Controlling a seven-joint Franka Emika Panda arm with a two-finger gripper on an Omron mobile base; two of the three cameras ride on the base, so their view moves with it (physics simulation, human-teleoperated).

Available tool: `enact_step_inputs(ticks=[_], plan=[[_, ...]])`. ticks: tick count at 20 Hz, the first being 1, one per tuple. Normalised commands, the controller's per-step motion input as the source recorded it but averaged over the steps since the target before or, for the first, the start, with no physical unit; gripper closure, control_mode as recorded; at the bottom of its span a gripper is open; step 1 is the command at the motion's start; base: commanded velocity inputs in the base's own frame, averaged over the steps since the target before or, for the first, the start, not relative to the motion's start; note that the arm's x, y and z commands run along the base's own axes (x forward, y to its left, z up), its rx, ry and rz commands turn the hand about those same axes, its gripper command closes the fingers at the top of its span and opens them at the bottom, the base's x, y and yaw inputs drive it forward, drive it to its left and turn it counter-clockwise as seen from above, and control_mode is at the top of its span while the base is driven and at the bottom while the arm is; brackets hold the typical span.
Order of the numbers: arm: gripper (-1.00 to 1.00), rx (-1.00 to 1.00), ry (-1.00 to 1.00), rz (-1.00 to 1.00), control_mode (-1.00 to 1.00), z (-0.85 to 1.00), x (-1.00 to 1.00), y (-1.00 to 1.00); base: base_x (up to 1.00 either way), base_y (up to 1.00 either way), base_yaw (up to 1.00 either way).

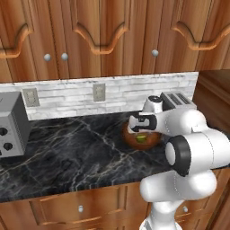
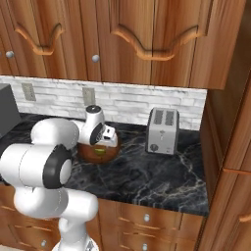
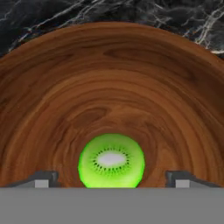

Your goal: Take the kiwi, potato, and chicken drumstick from the freezer and place them in the bowl on the counter.

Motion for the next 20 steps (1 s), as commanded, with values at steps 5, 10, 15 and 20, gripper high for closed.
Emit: enact_step_inputs(ticks=[5,10,15,20], plan=[[-1.00,0.00,-0.03,0.00,-1.00,0.54,-0.14,0.00,0.00,0.00,0.00],[-1.00,0.00,-0.15,0.01,-1.00,-0.01,-0.47,-0.01,0.00,0.00,0.00],[-1.00,-0.01,-0.18,0.00,-1.00,0.03,-0.75,0.01,0.00,0.00,0.00],[-1.00,-0.01,-0.07,0.00,-1.00,0.42,-0.79,0.02,0.00,0.00,0.00]])
